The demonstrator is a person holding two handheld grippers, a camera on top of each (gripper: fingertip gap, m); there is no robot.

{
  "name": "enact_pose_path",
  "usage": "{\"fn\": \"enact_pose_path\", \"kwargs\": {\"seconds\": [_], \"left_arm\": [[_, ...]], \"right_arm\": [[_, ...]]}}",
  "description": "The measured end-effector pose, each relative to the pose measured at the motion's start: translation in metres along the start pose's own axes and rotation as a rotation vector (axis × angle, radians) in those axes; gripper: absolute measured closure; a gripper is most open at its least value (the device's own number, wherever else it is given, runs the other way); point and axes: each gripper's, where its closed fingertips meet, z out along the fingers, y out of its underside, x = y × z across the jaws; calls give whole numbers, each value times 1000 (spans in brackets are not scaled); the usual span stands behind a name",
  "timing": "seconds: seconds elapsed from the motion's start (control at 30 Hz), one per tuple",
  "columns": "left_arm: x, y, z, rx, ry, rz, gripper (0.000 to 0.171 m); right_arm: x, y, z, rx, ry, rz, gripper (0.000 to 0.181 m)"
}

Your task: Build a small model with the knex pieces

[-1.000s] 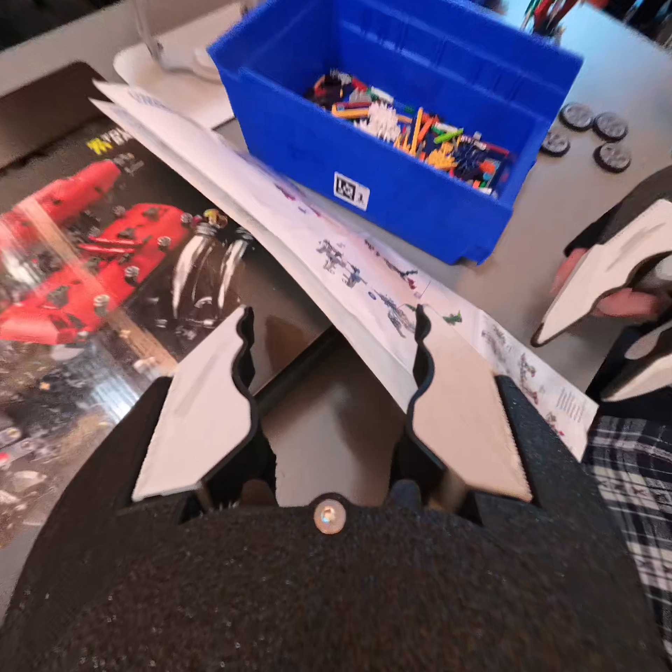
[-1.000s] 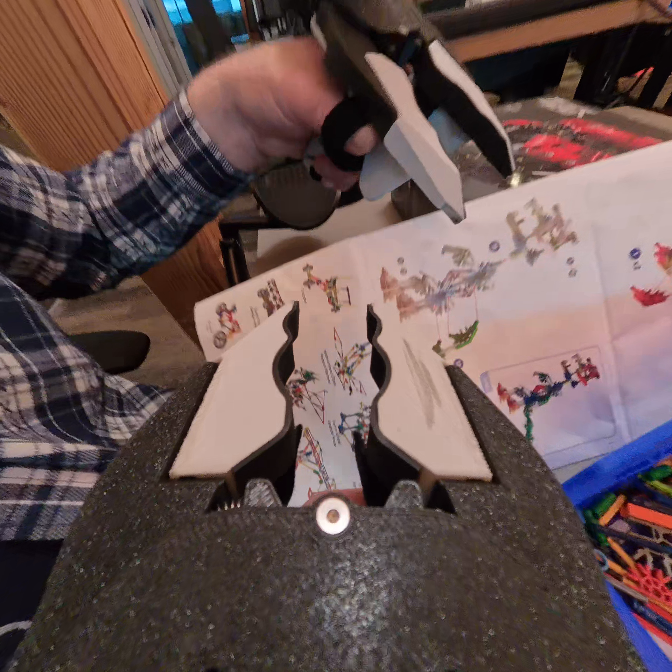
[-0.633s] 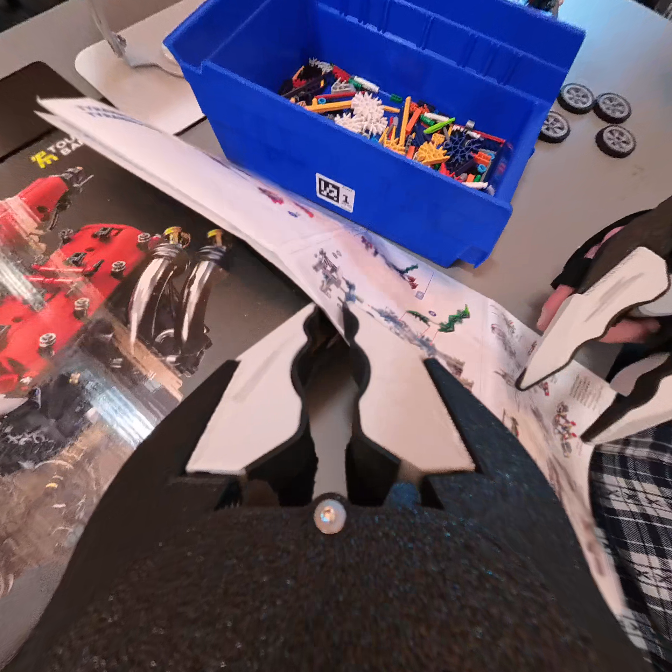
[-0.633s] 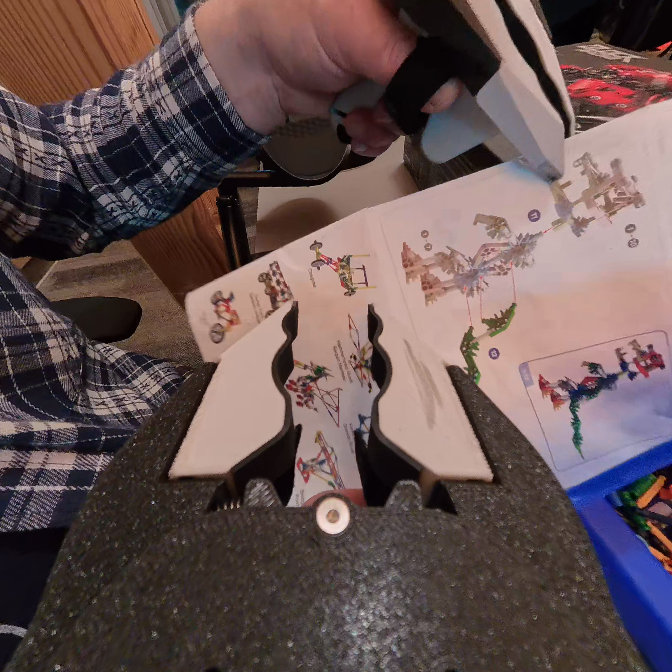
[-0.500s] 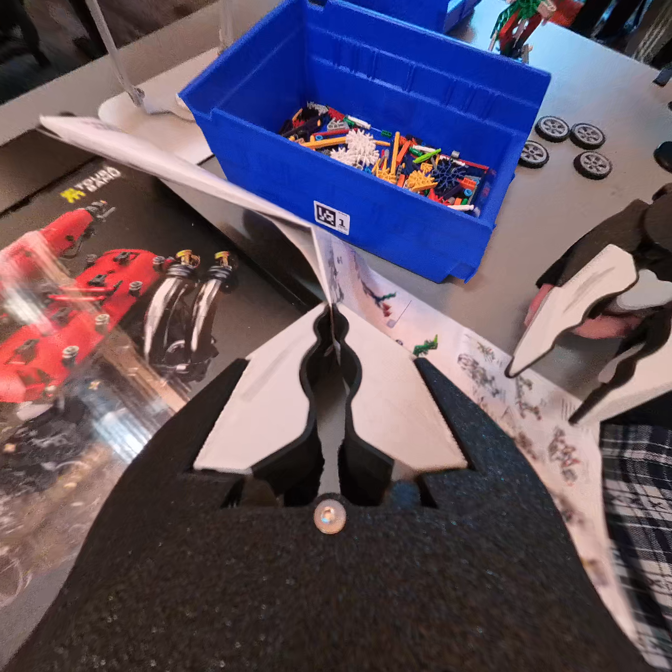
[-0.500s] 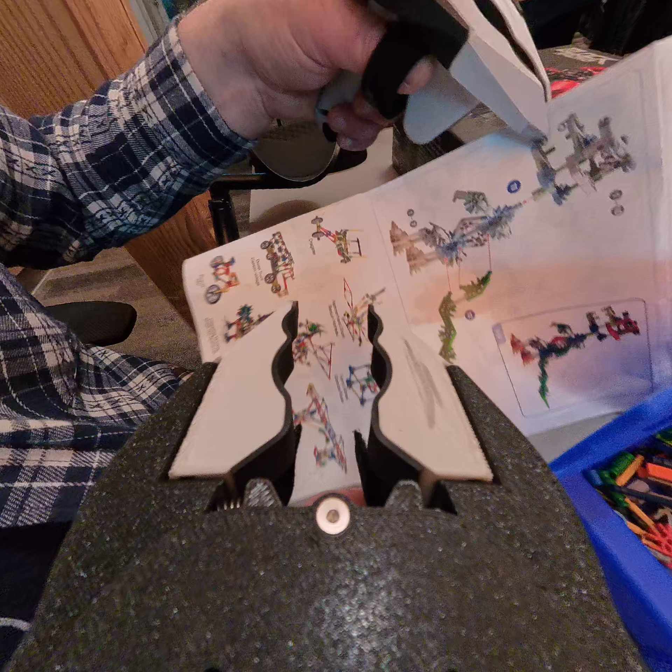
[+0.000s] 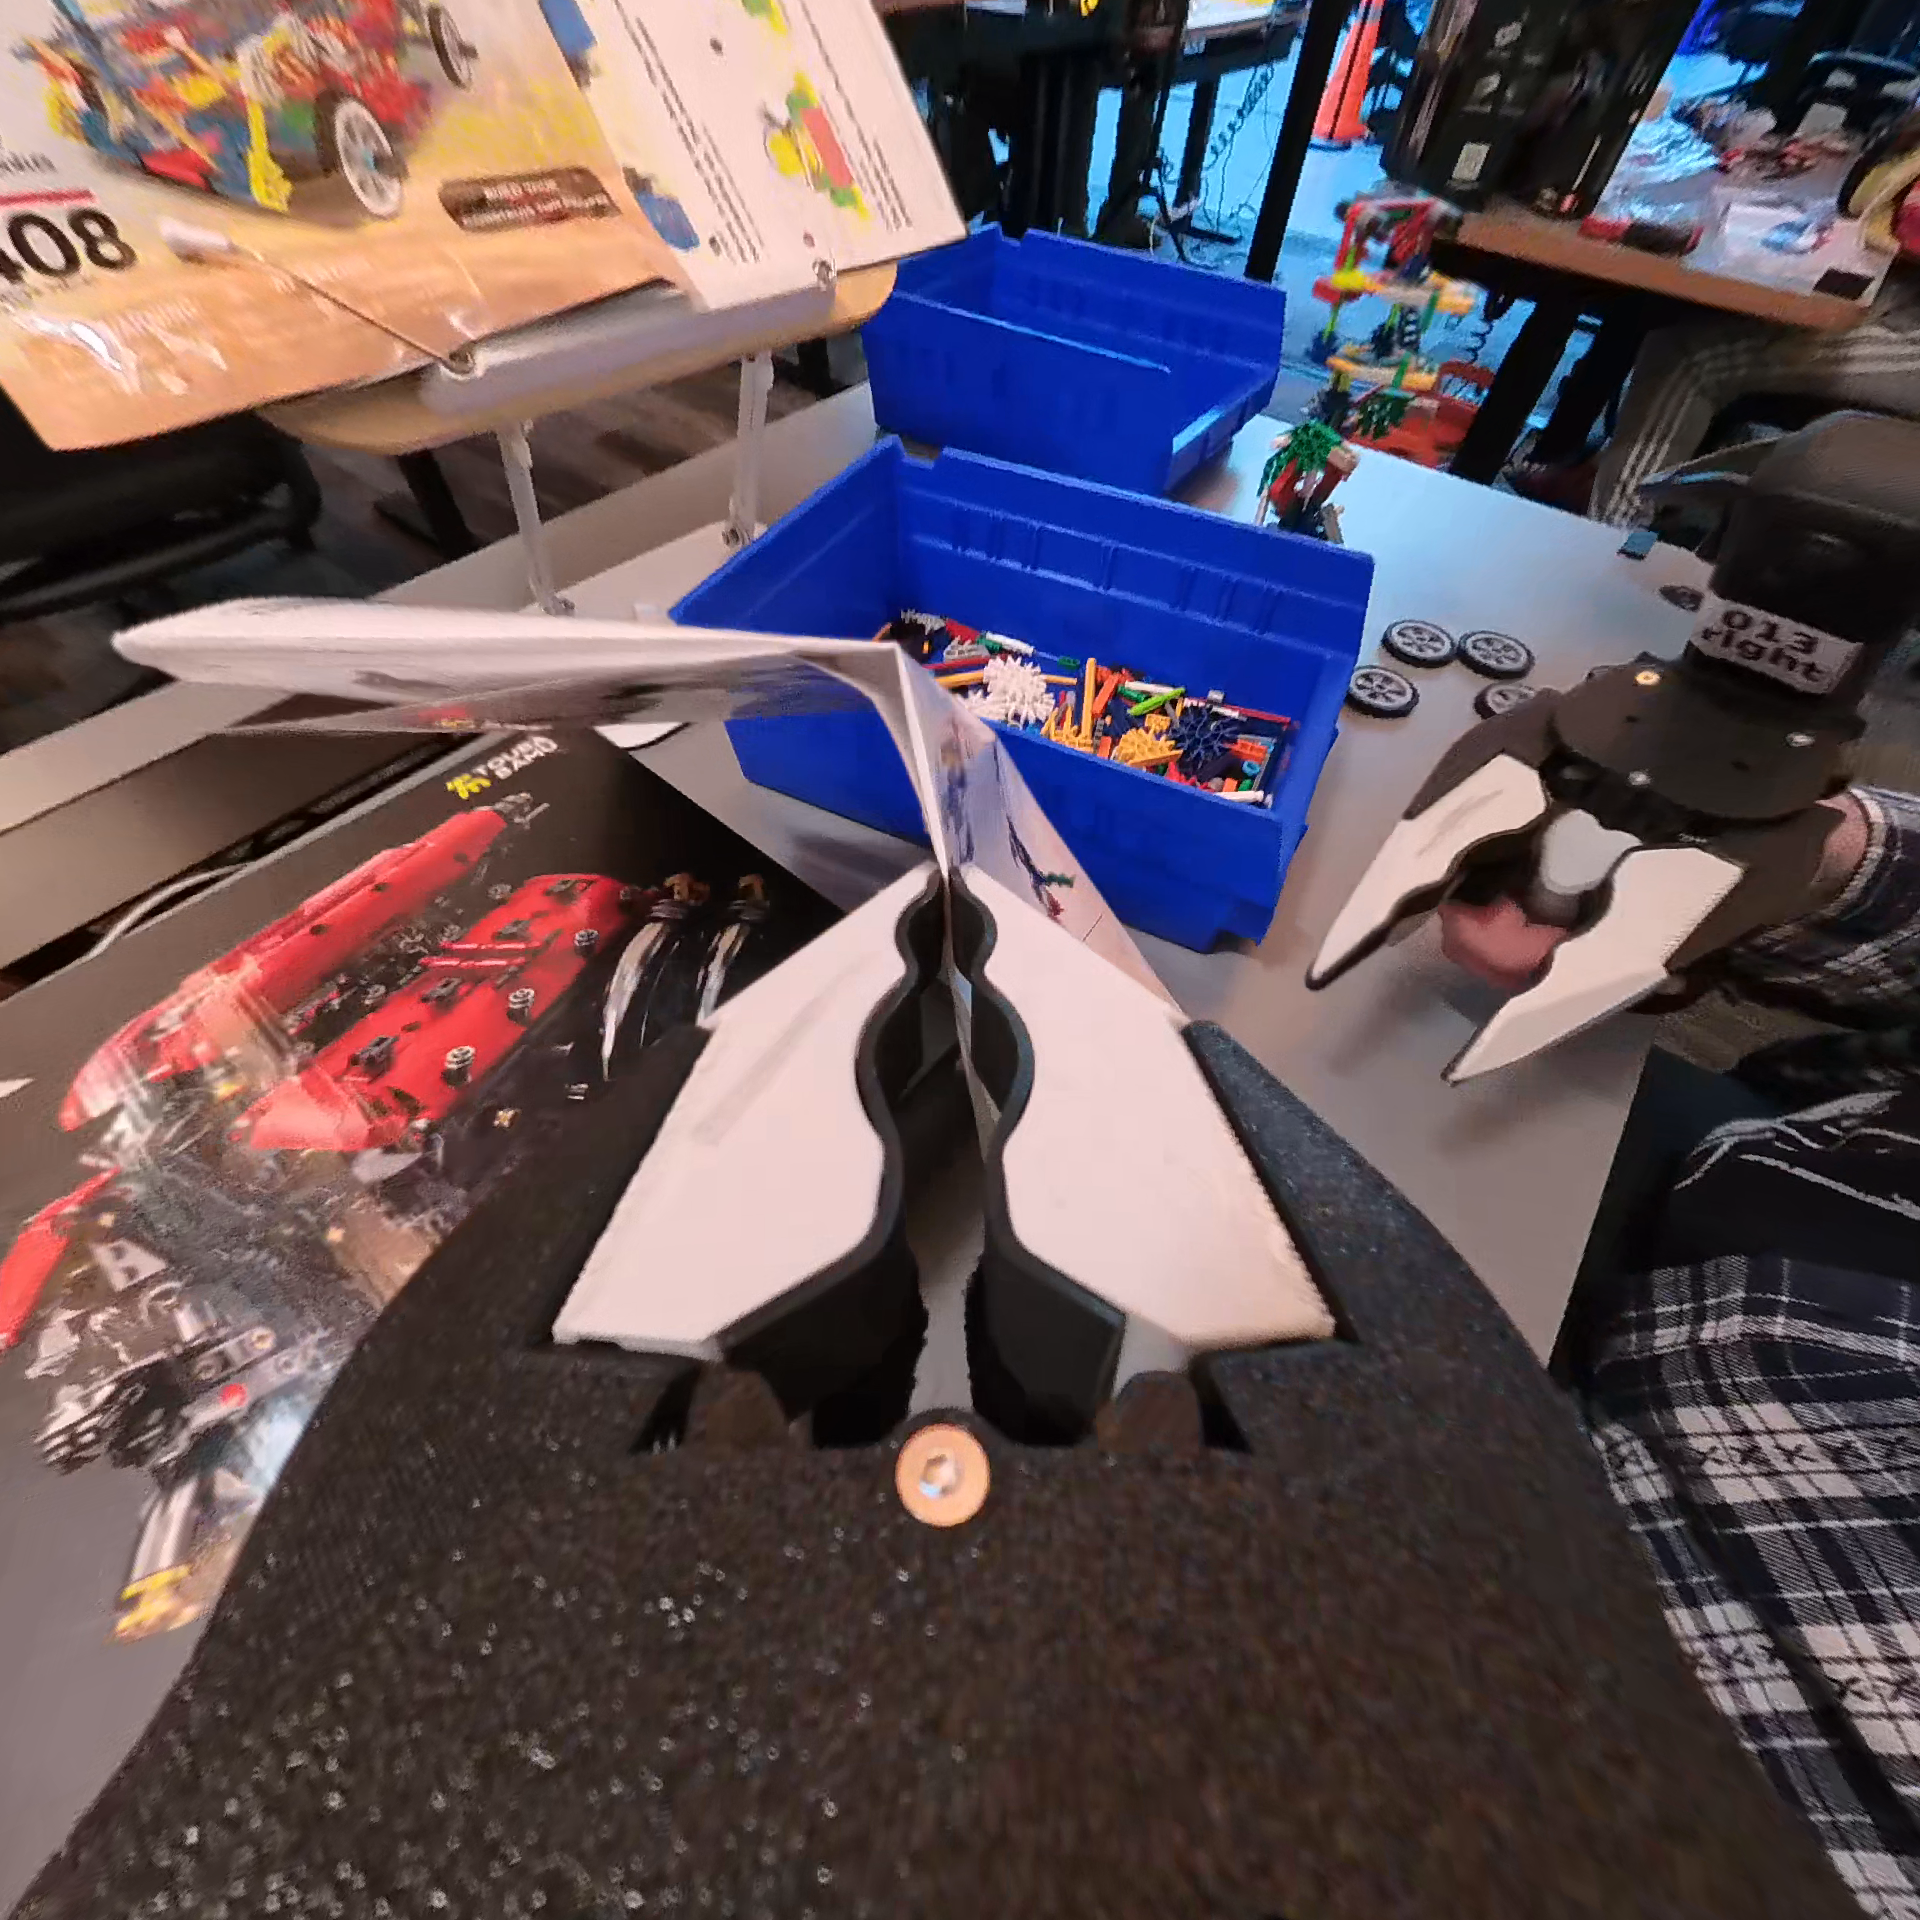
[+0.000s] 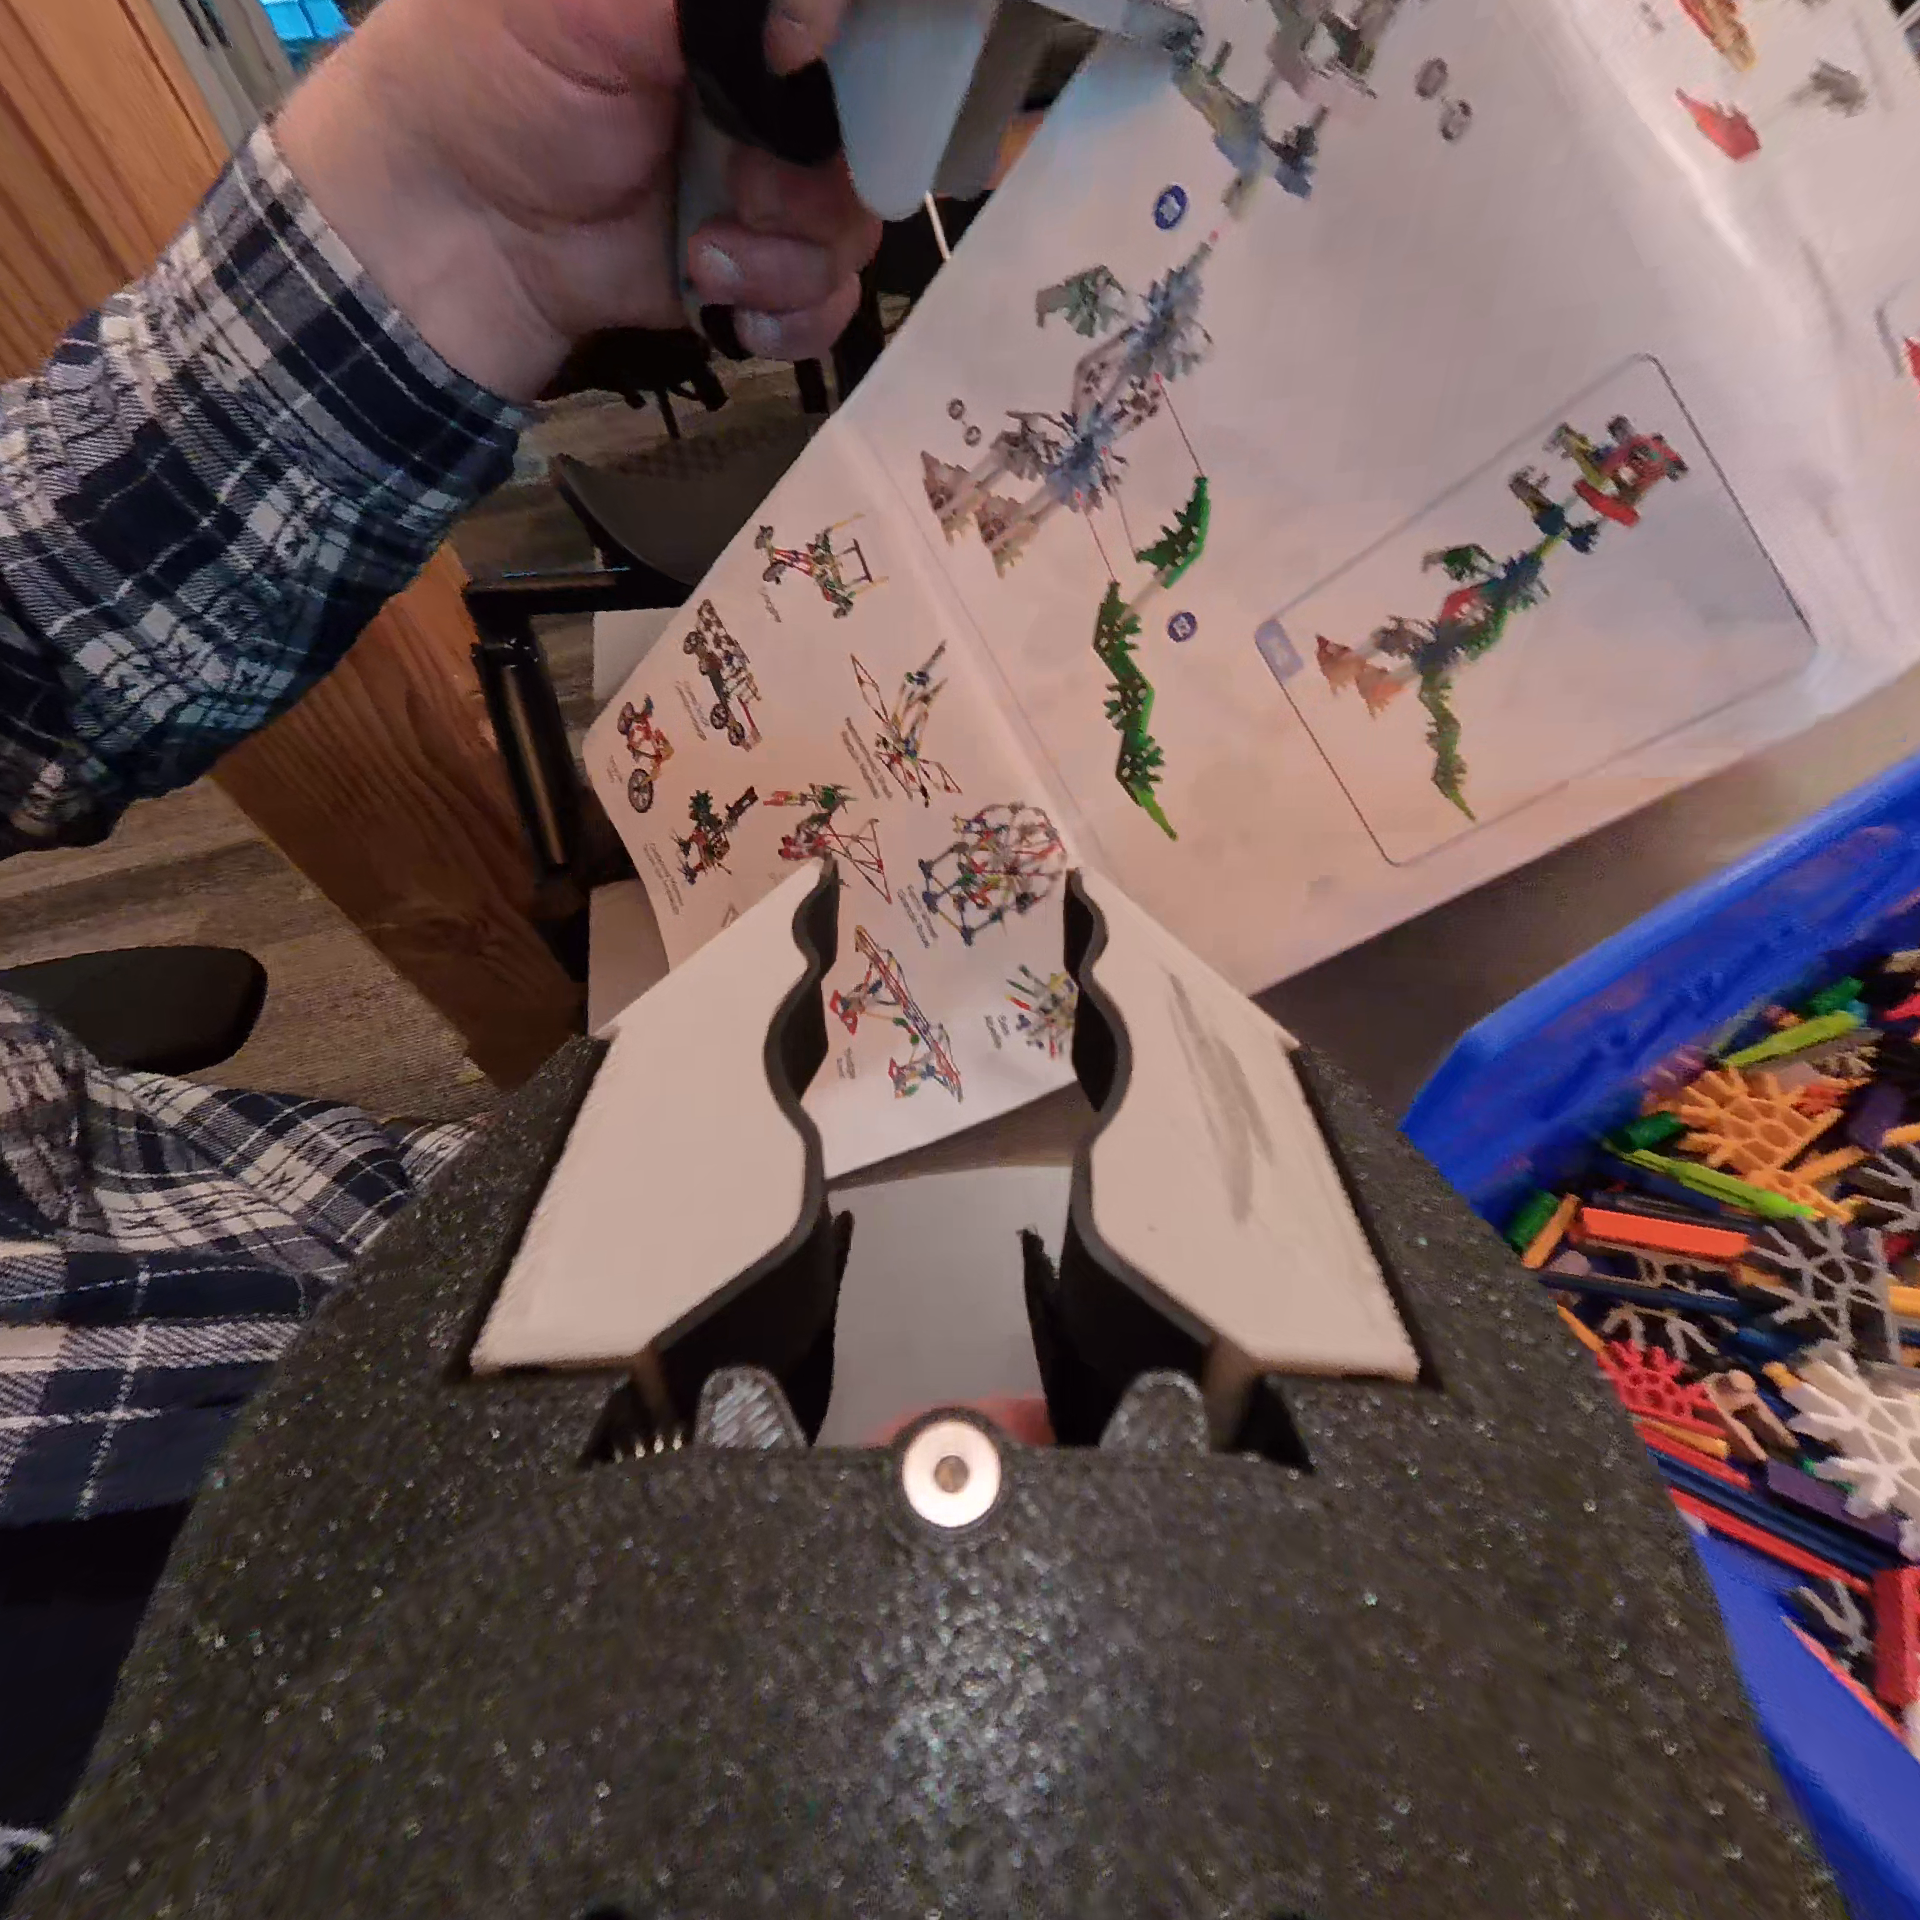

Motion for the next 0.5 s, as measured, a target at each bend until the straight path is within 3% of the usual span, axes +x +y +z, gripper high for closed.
{"fn": "enact_pose_path", "kwargs": {"seconds": [0.3, 0.5], "left_arm": [[28, -37, -26, 117, 82, 110, 171], [50, -64, -40, 203, 144, 163, 171]], "right_arm": [[23, -29, -15, 82, 133, -35, 126], [42, -50, -25, 158, 205, 17, 107]]}}
